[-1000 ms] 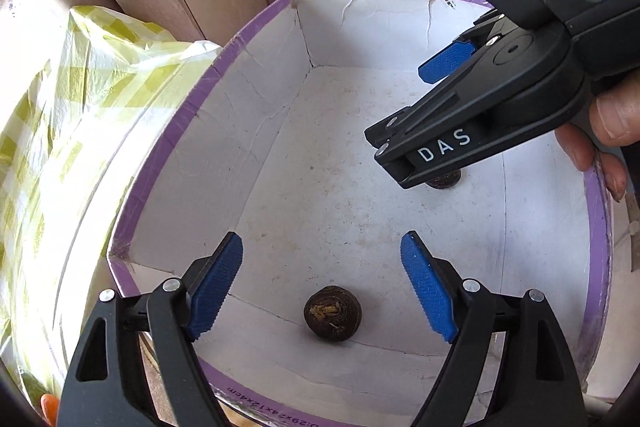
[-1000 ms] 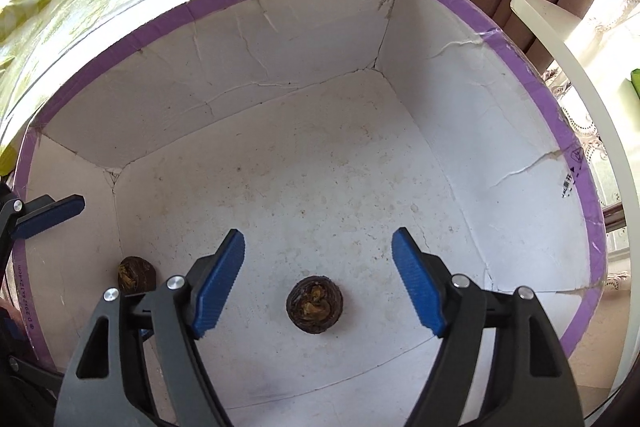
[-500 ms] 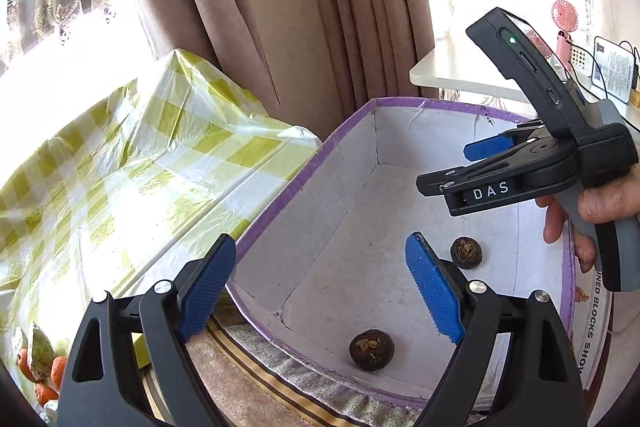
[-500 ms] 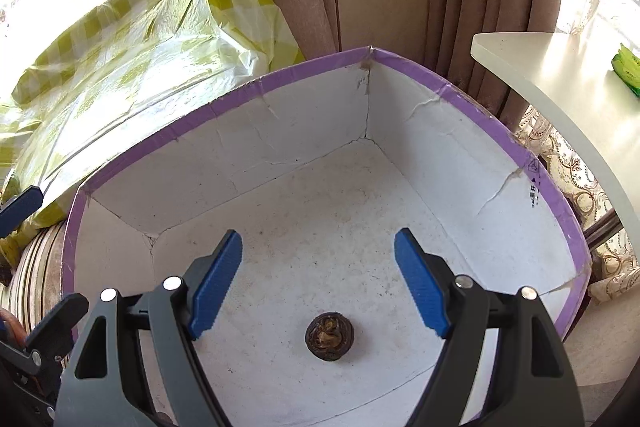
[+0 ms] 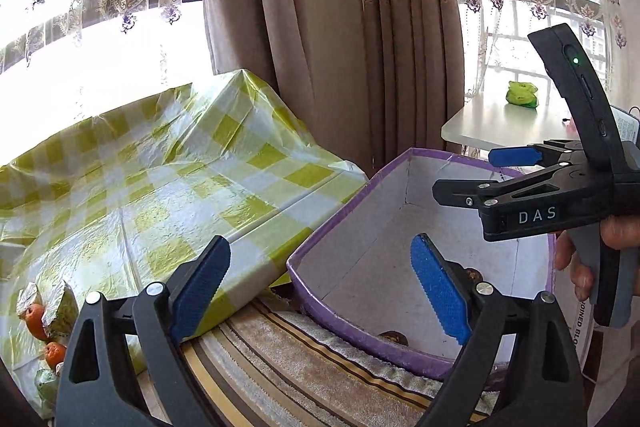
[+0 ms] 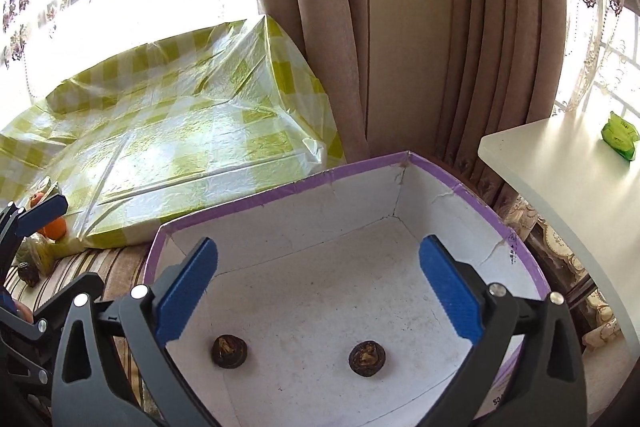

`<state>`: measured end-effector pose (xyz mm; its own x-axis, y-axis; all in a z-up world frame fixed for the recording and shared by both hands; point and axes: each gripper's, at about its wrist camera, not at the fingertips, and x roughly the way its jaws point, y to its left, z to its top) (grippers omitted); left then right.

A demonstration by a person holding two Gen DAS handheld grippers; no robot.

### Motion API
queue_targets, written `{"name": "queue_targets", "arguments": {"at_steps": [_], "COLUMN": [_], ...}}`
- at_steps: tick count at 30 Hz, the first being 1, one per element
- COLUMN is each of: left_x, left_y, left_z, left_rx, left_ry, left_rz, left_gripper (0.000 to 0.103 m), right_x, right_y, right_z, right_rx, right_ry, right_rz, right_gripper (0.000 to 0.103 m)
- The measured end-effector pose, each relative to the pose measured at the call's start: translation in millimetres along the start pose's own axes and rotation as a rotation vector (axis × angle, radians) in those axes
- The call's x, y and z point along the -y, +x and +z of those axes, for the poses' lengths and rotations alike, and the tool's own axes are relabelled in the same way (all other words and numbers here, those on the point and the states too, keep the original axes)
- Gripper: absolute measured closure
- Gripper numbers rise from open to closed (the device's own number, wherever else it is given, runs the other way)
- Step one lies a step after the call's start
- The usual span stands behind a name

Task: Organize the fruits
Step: 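Withdraw both open tools from the box back toward the fruit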

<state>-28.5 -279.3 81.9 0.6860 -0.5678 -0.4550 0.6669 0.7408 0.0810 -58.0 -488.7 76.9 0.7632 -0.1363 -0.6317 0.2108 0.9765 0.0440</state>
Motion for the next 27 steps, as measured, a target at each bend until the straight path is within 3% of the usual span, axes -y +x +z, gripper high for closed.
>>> {"name": "queue_targets", "arguments": {"at_steps": [4, 9, 17, 23, 27], "left_x": [-20.3, -40.4, -74.4, -112.4, -144.7], "left_y": [-16.8, -35.9, -62.8, -95.9, -116.1], "left_z": [-4.9, -15.8, -46.9, -65.0, -80.3], "left_rx": [-0.018, -0.043, -0.097, -0.074, -0.062], "left_ry": [-0.062, -0.075, -0.146, -0.249, -0.339], "left_rz": [0.019, 0.079, 0.176, 0.275, 0.331], "left_gripper": [0.015, 0.011, 0.011, 0.011, 0.011], "right_x": [-32.5, -72.9, -118.2, -143.2, -161.8], "right_y": [-2.1, 5.6, 9.9, 5.8, 5.1], "right_z": [-1.3, -6.4, -20.9, -31.4, -36.7], "right_rx": [-0.014, -0.076, -0.101, -0.107, -0.099], "right_ry": [-0.011, -0.038, -0.107, -0.096, -0.103], "right_rz": [0.067, 0.044, 0.025, 0.2, 0.266], "right_gripper": [0.002, 0.002, 0.002, 0.002, 0.002]}}
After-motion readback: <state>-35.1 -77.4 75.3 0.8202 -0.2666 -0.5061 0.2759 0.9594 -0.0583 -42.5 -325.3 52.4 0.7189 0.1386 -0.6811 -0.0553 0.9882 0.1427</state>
